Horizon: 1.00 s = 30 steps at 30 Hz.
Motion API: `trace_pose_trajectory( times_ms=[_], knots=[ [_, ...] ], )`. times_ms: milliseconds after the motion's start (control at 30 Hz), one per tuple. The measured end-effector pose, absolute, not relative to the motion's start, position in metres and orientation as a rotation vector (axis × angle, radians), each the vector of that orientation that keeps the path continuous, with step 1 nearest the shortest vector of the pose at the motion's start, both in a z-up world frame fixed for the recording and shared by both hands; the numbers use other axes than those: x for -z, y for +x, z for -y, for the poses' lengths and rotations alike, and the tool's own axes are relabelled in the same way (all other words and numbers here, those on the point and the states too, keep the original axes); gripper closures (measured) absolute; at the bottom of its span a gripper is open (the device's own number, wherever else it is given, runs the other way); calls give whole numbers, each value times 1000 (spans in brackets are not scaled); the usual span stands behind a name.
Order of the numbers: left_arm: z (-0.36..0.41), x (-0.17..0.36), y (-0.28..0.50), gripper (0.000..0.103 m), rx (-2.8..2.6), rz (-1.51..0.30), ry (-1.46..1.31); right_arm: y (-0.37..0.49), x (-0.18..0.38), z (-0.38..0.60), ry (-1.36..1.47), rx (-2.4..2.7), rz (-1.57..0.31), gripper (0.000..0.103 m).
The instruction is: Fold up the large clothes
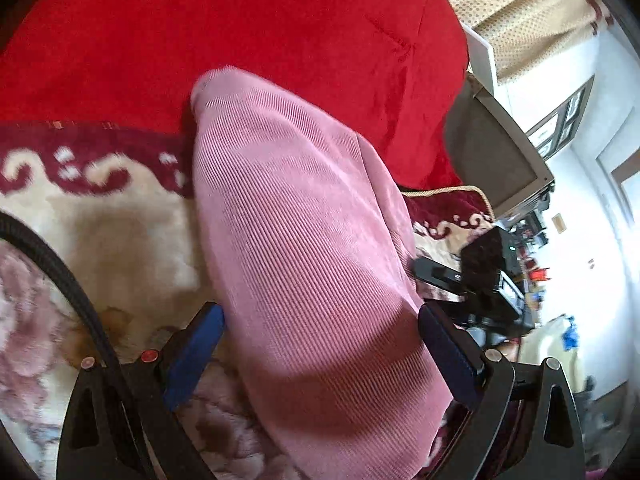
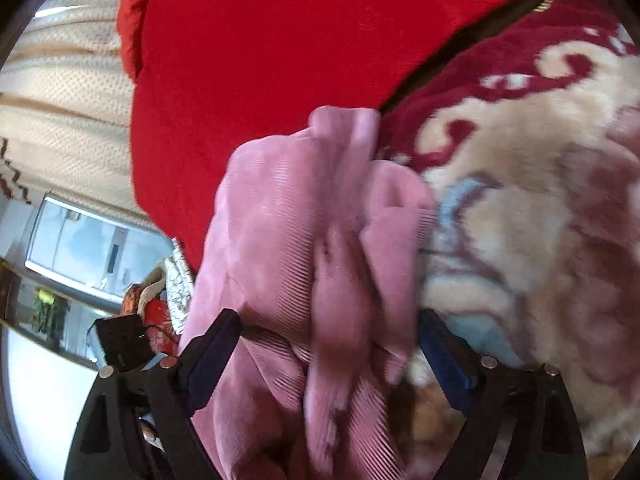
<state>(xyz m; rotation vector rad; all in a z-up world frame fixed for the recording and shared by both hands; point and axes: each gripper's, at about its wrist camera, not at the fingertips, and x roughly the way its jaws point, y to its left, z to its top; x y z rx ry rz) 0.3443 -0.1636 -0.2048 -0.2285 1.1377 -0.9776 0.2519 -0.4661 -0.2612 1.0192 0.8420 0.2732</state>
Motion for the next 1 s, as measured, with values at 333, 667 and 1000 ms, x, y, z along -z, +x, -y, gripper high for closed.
trace_pose_trajectory(
  times_ms=[333,667,1000],
  knots=[
    [179,201,338,22,944,-1092,-198,273,257,437,959,-276,-816,37],
    [172,161,315,38,946,-940,-115,249,198,410,763,-210,-735,52],
    [137,117,261,37,936,-851,-65,198,155,376,709,-263,-659,52]
  ],
)
